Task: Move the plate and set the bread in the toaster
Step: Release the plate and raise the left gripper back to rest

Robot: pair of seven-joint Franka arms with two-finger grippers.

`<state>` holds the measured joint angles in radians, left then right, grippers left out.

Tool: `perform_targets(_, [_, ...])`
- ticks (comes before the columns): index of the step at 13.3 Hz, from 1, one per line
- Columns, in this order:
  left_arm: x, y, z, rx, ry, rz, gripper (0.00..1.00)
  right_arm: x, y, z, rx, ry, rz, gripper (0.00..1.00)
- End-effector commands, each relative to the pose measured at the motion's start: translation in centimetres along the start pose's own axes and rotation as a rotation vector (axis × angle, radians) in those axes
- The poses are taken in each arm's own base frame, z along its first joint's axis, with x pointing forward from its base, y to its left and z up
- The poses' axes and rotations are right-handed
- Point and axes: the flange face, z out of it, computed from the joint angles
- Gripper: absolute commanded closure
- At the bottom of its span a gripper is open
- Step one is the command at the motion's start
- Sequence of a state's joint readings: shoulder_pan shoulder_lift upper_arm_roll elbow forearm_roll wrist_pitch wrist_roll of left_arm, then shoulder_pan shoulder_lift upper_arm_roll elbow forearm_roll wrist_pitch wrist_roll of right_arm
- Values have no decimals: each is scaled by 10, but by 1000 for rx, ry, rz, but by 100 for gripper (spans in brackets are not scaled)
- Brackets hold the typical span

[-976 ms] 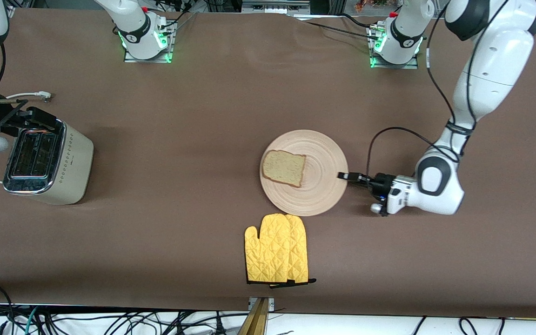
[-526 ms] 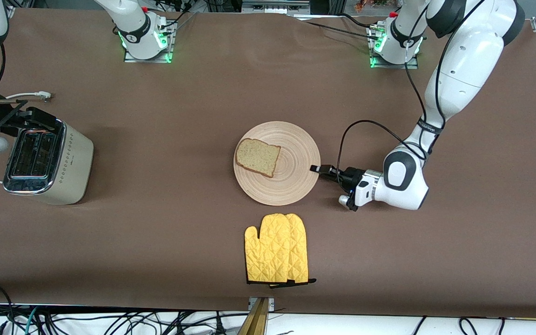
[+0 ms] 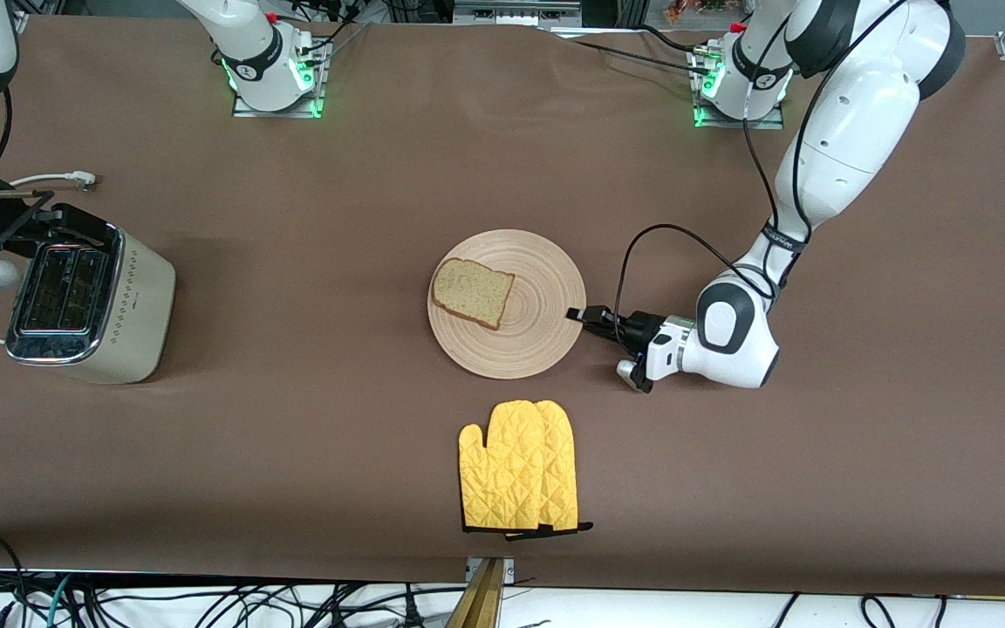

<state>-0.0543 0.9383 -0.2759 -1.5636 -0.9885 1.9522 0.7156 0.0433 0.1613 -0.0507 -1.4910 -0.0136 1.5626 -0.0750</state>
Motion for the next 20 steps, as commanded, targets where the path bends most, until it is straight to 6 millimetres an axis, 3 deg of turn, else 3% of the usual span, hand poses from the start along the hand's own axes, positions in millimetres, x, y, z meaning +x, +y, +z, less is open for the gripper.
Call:
perform_targets(1, [5,18,-23,-6,33,32,0,-2,2,-1,-10,2,8,0])
perform_targets(3, [6,47,-54,56,25,58,0,2,-1,7,-6,-10,5,0])
perform_targets(4, [3,64,-84,132,-3,53,0,8,-2,19,-9,-32,3,0])
perform_targets(5, [-1,83,-102,238,-50,35,0,18,-8,39,-9,-65,-9,0])
perform_targets(7, [-7,116,-132,482,-108,37,0,23,-17,49,-3,-77,-24,0])
perform_targets(9, [-19,148,-161,660,-168,76,0,25,-47,55,8,-85,-65,0])
perform_targets(11, [-34,178,-207,842,-194,103,0,32,-69,79,130,-126,-76,0])
perform_targets(14, [-67,251,-286,1034,-107,137,0,46,-101,108,319,-162,-60,0])
perform_targets(15, [-78,273,-303,1071,-72,147,0,49,-118,116,340,-164,-72,0])
perform_targets(16, [-92,294,-317,1091,-42,137,0,52,-141,125,336,-153,-97,0])
perform_targets(18, [-115,314,-342,1117,33,73,0,58,-181,142,321,-133,-121,0])
perform_targets(20, [-140,336,-346,1135,139,-49,0,62,-205,160,240,-133,-128,0])
